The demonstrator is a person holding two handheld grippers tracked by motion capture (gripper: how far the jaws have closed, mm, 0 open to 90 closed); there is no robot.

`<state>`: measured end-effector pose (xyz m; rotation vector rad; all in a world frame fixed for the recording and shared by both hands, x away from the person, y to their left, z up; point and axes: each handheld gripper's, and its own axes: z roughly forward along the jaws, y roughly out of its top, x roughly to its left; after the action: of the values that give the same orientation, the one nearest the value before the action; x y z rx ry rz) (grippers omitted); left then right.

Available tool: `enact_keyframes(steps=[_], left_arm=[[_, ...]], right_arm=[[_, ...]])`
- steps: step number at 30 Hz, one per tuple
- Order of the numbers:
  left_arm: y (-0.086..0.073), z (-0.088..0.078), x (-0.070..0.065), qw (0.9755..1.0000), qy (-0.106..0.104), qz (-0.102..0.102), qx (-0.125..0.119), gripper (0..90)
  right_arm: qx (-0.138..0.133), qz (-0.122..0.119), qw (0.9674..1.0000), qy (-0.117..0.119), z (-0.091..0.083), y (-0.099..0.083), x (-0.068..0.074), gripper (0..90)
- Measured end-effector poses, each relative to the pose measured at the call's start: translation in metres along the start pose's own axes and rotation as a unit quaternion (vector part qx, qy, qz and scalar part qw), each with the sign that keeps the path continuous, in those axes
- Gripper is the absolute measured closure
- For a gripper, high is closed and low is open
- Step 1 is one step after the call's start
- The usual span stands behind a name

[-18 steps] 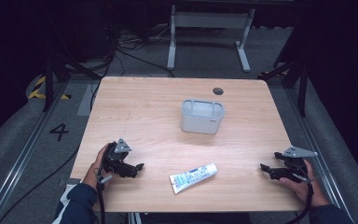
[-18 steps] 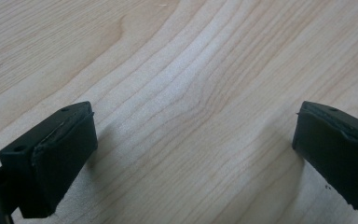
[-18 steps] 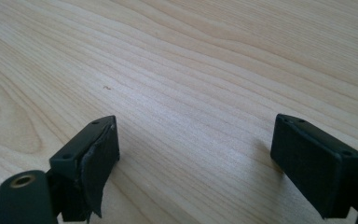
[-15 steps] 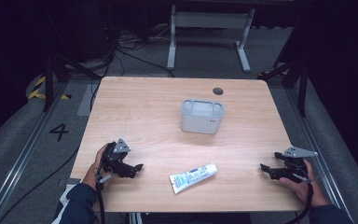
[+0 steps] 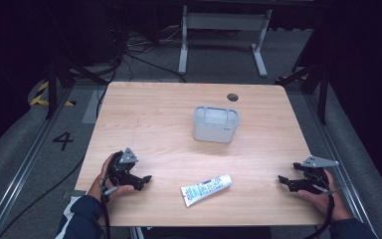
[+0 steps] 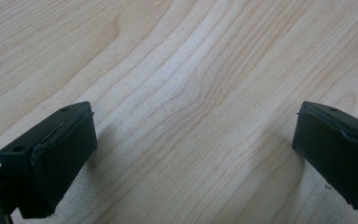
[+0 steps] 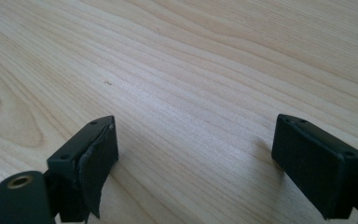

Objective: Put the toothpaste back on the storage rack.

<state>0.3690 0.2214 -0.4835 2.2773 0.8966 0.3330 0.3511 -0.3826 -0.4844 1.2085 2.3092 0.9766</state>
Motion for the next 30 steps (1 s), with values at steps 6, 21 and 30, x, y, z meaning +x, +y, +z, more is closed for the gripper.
enact_keyframes(steps=[6,21,30], left_arm=[[-0.001,0.000,-0.001,1.0000,0.001,-0.005,-0.001,0.2],[-0.001,0.000,-0.001,1.0000,0.001,-0.005,0.000,0.2],[-0.001,-0.001,-0.001,1.0000,0.002,-0.006,0.000,0.2]], right_arm=[[0.024,-0.009,0.9997,0.006,0.000,0.006,-0.002,14.4],[0.029,-0.052,0.9967,0.056,-0.009,0.021,0.012,21.9],[0.025,-0.113,0.9891,0.091,-0.007,0.043,0.040,26.5]])
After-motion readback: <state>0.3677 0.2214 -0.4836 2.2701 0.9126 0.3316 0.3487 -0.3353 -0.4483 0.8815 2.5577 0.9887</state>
